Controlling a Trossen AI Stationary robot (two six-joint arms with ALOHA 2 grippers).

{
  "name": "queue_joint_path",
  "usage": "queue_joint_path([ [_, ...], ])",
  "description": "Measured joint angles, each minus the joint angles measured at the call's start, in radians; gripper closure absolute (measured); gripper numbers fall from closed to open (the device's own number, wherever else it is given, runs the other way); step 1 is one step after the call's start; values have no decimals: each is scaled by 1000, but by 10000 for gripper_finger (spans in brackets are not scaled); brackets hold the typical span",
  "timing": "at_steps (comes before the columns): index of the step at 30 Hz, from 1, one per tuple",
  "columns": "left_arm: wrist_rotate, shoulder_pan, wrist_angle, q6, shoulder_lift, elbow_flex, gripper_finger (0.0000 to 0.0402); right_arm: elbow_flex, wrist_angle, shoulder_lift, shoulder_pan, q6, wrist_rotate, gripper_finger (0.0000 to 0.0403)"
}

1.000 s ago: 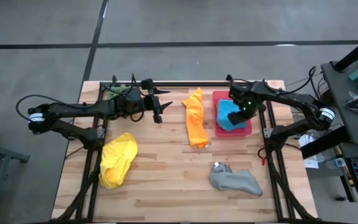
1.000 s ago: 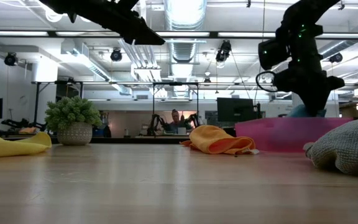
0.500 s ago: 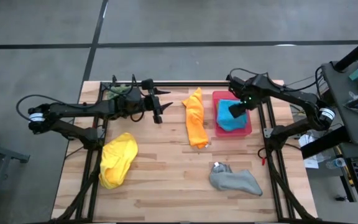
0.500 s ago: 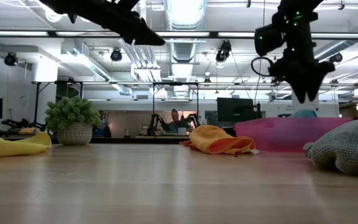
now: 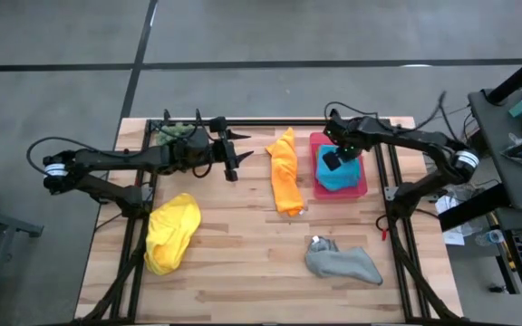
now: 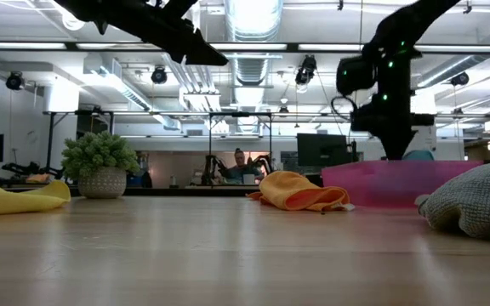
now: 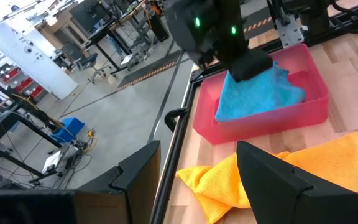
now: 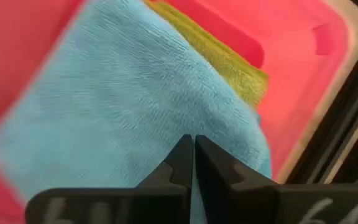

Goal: Fold microfiber towels
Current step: Put the blue microfiber cloth into the pink bin

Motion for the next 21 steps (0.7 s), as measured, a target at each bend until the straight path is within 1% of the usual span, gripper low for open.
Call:
queue_joint_path([
  [4,0,0,0,0,0,0,206,-13,64,79,-1,-61,107,394],
  [6,0,0,1,0,0,0,206,-6,107,103,2,-92,132,394],
  [12,0,0,1,-1,-1,0,206,2,225,128,2,-172,138,394],
  [21,-1,0,0,-2,-1,0,206,-29,212,156,2,-163,138,394],
])
